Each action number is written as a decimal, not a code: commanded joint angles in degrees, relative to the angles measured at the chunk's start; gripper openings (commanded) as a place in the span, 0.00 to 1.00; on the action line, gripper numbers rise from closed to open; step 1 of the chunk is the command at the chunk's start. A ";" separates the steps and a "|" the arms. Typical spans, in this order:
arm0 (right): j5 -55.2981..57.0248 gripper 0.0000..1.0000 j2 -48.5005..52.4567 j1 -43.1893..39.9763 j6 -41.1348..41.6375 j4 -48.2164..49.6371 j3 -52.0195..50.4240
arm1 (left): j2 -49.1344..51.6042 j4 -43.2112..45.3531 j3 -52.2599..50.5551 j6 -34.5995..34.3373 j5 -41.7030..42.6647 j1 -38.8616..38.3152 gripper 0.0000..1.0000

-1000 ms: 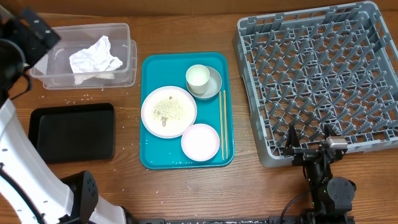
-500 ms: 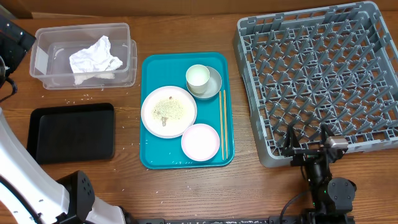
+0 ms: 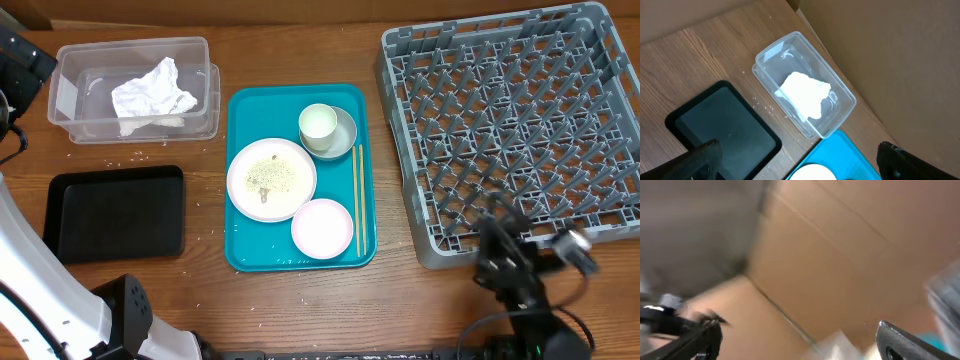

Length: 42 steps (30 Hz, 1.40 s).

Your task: Sort waste into correct bins and load items into the dishwasher

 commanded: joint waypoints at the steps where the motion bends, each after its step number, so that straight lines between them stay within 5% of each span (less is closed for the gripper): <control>1: 9.68 1.00 -0.37 -0.15 5.53 2.23 2.40 | -1.31 -0.07 -0.20 -0.52 -0.74 -0.11 1.00; 4: 9.84 1.00 1.49 -0.15 1.18 -0.72 8.92 | -1.31 -0.07 -0.20 -0.52 -0.74 -0.11 1.00; 8: 1.55 1.00 10.60 -0.15 -18.49 -10.78 26.12 | -1.31 -0.07 -0.20 -0.52 -0.74 -0.11 1.00; 20: -24.92 1.00 51.76 1.90 -38.38 -66.10 86.23 | -1.31 -0.07 -0.20 -0.52 -0.74 -0.11 1.00; 25: -15.41 1.00 70.14 16.72 -50.75 -93.39 105.33 | -1.31 -0.07 -0.20 -0.52 -0.74 -0.11 1.00; 32: 10.43 1.00 87.69 40.28 -51.08 -111.01 111.67 | -1.31 -0.07 -0.20 -0.52 -0.74 -0.11 1.00; 38: 11.23 1.00 103.45 48.94 -51.10 -116.17 111.62 | -1.31 -0.07 -0.20 -0.52 -0.74 -0.11 1.00; 42: 1.66 1.00 110.55 49.46 -51.10 -116.50 111.54 | -1.31 -0.07 -0.20 -0.52 -0.74 -0.11 1.00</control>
